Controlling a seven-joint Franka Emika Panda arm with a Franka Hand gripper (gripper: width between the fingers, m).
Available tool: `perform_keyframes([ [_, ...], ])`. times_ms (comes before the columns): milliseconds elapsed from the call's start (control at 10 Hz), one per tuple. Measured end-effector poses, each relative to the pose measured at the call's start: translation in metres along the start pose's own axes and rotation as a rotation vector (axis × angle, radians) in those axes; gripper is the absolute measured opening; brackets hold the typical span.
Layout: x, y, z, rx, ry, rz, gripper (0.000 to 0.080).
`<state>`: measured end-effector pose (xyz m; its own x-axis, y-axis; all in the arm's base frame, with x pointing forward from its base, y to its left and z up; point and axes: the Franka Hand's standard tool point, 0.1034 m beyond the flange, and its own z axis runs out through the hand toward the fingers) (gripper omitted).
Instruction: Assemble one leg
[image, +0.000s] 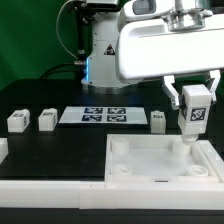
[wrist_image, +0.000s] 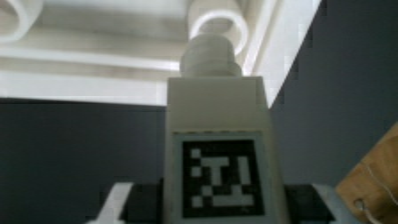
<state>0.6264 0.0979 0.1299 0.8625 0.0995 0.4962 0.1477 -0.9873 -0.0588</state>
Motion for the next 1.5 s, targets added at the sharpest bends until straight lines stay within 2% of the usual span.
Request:
perform_keyframes([
  [100, 0.000, 0.006, -0.001, -0.031, 0.124, -0.010, 0.0292],
  [300, -0.016, 0.005, 0.005, -0.034, 0.123, -0.010, 0.0292],
  [900, -0.023, -0.004, 0.024, -0.020, 0.103, -0.013, 0.0292],
  [1200, -0.019, -0.009, 0.036, -0.012, 0.103, -0.014, 0.0292],
  [1500, -0.020, -0.012, 0.042, -0.008, 0.100, -0.018, 0.0292],
])
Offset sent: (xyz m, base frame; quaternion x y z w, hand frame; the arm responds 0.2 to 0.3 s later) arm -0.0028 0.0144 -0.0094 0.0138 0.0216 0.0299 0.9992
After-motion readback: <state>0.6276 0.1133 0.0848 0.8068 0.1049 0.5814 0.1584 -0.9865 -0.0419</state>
